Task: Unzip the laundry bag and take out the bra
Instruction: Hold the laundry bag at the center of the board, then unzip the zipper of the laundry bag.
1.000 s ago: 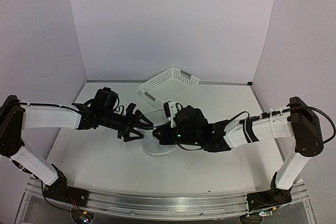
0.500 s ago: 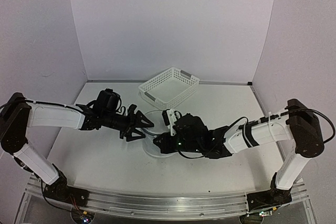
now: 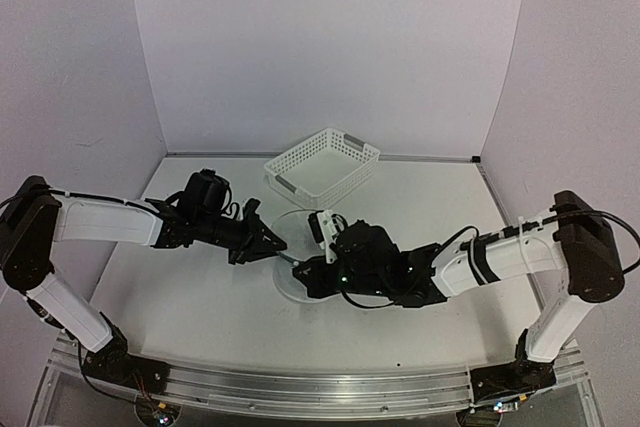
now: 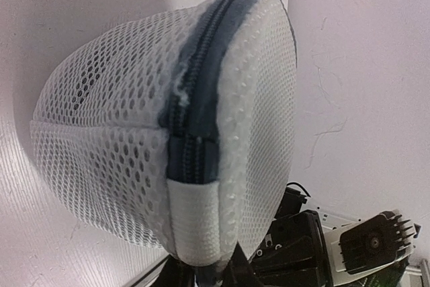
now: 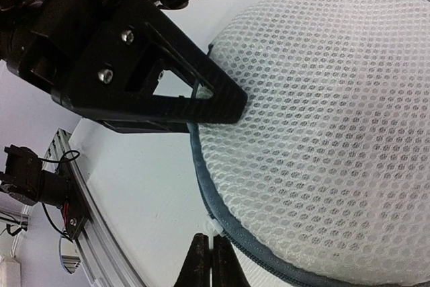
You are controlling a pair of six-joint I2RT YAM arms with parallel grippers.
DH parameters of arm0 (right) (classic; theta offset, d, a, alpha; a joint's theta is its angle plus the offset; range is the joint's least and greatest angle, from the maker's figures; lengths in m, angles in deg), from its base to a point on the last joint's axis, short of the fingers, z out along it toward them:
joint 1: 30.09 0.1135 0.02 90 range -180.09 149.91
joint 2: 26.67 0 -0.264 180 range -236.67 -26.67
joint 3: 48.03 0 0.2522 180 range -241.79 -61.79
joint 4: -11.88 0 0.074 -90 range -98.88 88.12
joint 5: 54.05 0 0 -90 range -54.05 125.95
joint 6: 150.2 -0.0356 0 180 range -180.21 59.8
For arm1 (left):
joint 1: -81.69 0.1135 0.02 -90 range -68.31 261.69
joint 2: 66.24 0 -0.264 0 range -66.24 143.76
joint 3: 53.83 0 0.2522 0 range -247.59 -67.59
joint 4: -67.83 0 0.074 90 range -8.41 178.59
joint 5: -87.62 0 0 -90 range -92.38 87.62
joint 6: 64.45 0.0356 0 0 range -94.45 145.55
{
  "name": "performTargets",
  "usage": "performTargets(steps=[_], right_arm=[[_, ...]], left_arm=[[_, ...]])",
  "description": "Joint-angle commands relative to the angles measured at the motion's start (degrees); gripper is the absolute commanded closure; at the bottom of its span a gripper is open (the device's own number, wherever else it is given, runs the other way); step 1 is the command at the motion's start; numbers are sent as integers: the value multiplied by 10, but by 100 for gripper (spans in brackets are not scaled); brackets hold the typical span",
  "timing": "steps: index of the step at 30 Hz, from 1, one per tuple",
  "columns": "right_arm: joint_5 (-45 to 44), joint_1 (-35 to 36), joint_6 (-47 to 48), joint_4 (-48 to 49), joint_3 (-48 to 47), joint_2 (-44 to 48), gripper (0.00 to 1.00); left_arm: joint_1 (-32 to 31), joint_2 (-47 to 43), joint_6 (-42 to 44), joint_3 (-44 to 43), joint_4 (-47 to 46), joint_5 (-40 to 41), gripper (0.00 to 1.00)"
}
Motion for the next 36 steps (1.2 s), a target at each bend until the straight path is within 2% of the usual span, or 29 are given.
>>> performTargets(steps=[1, 2, 3, 9, 20, 31, 36], right_arm=[[-19, 11, 17, 7, 6, 32, 100], [-22, 12, 18, 7, 8, 34, 100], [-25, 13, 18, 6, 9, 36, 100], [-49, 15, 21, -15, 35, 60, 100], [-138, 4, 42, -76, 109, 142, 100], [-112, -93, 108, -110, 136, 179, 100], [-107, -100, 125, -110, 138, 176, 100]], left_arm=[[2, -1, 5, -11, -26, 0, 94], [2, -1, 6, -11, -26, 0, 100], [2, -1, 6, -11, -26, 0, 100], [6, -6, 19, -15, -24, -2, 100], [7, 6, 120, -70, 45, -23, 100], [7, 10, 232, -126, 121, -59, 100], [7, 14, 273, -148, 145, -76, 100]])
